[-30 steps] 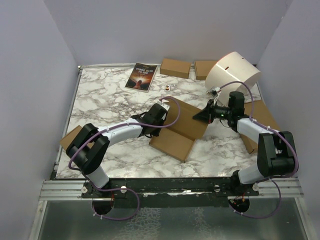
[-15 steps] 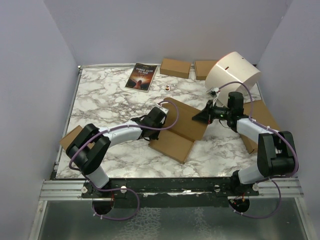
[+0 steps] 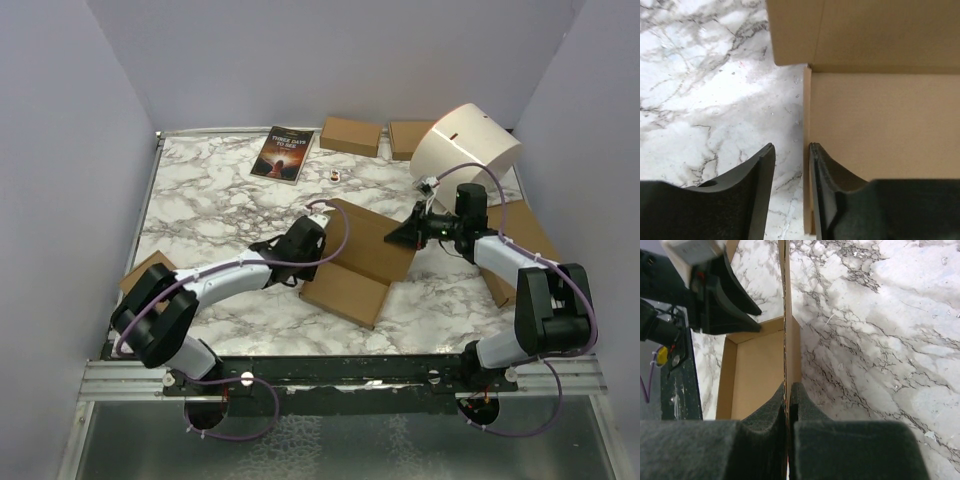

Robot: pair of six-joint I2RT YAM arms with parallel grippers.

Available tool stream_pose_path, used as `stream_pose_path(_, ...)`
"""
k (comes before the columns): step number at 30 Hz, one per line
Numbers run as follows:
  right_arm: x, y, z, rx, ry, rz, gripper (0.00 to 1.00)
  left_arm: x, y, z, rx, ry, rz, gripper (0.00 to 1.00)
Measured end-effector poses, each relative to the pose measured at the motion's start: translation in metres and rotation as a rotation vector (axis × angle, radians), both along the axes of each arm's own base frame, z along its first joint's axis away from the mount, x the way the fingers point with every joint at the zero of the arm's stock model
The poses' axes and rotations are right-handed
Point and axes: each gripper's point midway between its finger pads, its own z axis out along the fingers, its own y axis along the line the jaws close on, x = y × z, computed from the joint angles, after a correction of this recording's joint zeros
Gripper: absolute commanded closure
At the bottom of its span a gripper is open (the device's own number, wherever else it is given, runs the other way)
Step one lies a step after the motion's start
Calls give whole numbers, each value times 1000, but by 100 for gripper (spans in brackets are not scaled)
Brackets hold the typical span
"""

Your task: Fold the paper box

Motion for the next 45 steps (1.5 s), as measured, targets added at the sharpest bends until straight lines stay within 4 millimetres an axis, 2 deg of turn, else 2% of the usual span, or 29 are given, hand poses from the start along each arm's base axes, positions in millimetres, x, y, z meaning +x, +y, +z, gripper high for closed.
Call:
stream_pose_path(3,-3,-1,0,-18,-19,25,99,1,-2,24,-64,-53,11,53)
stream_pose_path(6,-1,-1,11,-33,-70,43,99,5,-6,59,-152,-134,15,48)
stream_pose_path(11,-2,-7,42,-39,-177,63,99,4,-3,121,-314,-287,25,32)
stream_pose_path(15,8,-32,85,-13,-247,25,99,4,14,164,-439,-407,61,29)
stream_pose_path(19,27,-80,133,-1,-326,-75,99,17,34,184,-524,-458,119,29)
stream_pose_path(21,32,-97,151,-5,-350,-115,99,23,41,181,-552,-454,141,29)
stream_pose_path(24,36,-109,181,-11,-392,-141,99,29,45,165,-581,-416,158,29)
stream_pose_path(28,39,-117,217,-16,-444,-167,99,32,24,137,-620,-315,96,30)
stream_pose_path(33,39,-123,246,-9,-466,-197,99,39,2,98,-626,-183,58,29)
stream_pose_path(35,39,-124,256,-8,-478,-203,99,47,-1,90,-612,-164,66,28)
stream_pose_path(36,39,-124,260,-7,-484,-205,99,54,-2,88,-601,-163,77,28)
stream_pose_path(39,38,-124,262,-4,-481,-210,99,91,-9,86,-561,-169,119,29)
stream_pose_path(42,36,-124,254,-3,-460,-217,99,150,-22,87,-512,-184,167,29)
stream_pose_path(45,31,-123,239,-7,-427,-222,99,193,-32,74,-457,-179,203,28)
